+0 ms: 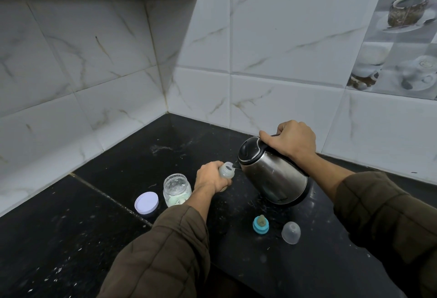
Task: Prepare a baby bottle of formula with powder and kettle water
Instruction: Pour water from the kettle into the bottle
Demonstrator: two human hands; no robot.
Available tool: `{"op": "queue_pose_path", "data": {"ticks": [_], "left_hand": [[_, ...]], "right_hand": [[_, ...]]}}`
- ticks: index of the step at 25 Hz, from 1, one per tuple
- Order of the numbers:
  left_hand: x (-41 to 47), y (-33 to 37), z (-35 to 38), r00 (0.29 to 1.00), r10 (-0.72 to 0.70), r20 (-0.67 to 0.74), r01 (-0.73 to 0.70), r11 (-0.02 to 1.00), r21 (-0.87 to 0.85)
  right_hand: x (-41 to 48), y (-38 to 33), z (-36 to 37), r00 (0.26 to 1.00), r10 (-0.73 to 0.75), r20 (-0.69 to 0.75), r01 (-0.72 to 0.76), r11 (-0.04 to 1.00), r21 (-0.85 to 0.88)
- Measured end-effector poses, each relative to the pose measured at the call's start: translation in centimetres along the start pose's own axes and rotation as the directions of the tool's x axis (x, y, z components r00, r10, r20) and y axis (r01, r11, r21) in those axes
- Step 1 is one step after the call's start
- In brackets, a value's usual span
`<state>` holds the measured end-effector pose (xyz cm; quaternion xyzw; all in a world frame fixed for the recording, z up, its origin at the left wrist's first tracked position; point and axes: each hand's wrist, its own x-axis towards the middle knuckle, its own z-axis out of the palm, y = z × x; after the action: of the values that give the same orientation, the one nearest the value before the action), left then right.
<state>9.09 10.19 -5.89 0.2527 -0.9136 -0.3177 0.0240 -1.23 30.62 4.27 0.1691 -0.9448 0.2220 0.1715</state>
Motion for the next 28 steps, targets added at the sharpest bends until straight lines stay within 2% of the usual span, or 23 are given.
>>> {"op": "queue_pose_path", "data": {"ticks": [28], "left_hand": [[-0.35, 0.31, 0.16, 1.000, 0.021, 0.000, -0.021, 0.999, -0.032]], "right_hand": [[0.06, 0.05, -0.32, 1.000, 0.005, -0.006, -0.005, 1.000, -0.024]]}}
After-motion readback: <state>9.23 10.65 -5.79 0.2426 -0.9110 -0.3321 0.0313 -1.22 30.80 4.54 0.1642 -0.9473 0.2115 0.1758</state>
